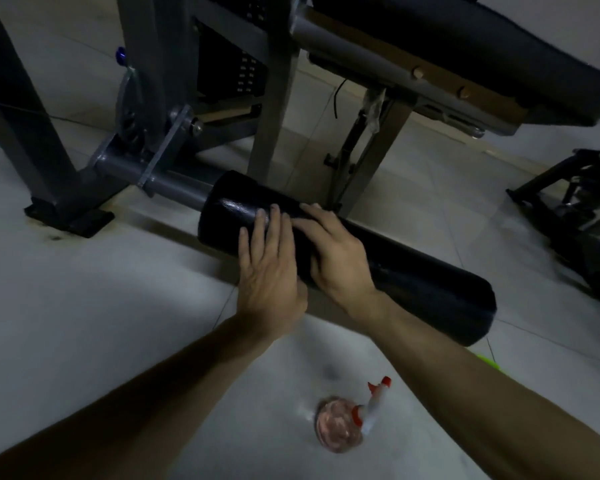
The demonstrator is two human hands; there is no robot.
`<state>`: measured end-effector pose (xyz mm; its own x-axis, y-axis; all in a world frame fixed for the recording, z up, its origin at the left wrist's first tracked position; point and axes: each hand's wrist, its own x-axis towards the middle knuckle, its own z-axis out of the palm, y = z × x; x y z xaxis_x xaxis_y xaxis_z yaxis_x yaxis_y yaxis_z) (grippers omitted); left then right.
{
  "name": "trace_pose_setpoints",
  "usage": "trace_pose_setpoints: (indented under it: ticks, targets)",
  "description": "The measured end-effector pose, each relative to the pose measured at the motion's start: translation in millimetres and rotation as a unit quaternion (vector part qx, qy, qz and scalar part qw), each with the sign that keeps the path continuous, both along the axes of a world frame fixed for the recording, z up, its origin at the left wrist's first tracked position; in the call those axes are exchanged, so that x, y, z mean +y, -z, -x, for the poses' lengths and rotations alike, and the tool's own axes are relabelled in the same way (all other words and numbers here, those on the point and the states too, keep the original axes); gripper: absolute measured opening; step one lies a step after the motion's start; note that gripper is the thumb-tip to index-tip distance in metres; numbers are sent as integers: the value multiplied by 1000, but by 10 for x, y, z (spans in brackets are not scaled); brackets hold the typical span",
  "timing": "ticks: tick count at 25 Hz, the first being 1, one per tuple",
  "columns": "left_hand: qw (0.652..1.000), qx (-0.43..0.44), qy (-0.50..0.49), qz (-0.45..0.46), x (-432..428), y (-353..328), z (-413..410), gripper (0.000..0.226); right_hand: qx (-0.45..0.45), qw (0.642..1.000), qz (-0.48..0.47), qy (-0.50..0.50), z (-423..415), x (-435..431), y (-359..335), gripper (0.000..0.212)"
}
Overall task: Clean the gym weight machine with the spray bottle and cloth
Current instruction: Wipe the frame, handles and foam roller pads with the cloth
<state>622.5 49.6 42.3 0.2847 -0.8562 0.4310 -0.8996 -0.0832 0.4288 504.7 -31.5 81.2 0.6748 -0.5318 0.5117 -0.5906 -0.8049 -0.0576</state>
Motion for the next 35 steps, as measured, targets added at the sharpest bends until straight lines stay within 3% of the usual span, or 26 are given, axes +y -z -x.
trace_pose_setpoints:
  ticks: [4, 7, 10, 12, 14, 16, 19, 21, 24, 27, 31, 35]
  targets:
    - [994, -85, 75, 9, -78, -75, 322, 105, 26, 999, 24, 13, 926, -41, 29, 56]
    - [978, -142, 149, 20, -194, -117, 704, 96, -48, 989, 8, 140, 1973, 41, 147, 63]
    - [972, -165, 168, 9, -287, -83, 1066, 102, -131, 958, -9, 257, 2670, 195, 201, 70]
    - [974, -173, 147, -5, -330, -48, 1193, 109, -183, 941, -12, 286, 2626, 249, 239, 70]
    - [976, -184, 115, -15, -363, -6, 1250, 116, -191, 946, -22, 260, 2192, 203, 240, 69]
    - [974, -201, 97, -23, -381, 25, 1284, 121, -147, 970, -31, 193, 1812, 142, 184, 65]
    - [975, -205, 83, -19, -436, 29, 1303, 118, -90, 984, -13, 153, 2027, 23, 104, 65]
    - [977, -196, 79, -21, -466, 0, 1310, 115, -139, 967, -20, 214, 2409, 22, 93, 65]
    - [979, -181, 91, -23, -501, -98, 1297, 115, -269, 912, -33, 307, 2587, -17, 116, 57]
    - [979, -162, 113, -48, -539, -216, 1276, 116, -353, 881, -54, 308, 2368, 97, 271, 57]
    - [977, -161, 126, -57, -600, -300, 1252, 118, -288, 913, -53, 285, 2394, 559, 645, 68]
    - [976, -165, 125, -68, -631, -317, 1274, 116, -242, 931, -38, 270, 1922, 284, 432, 65]
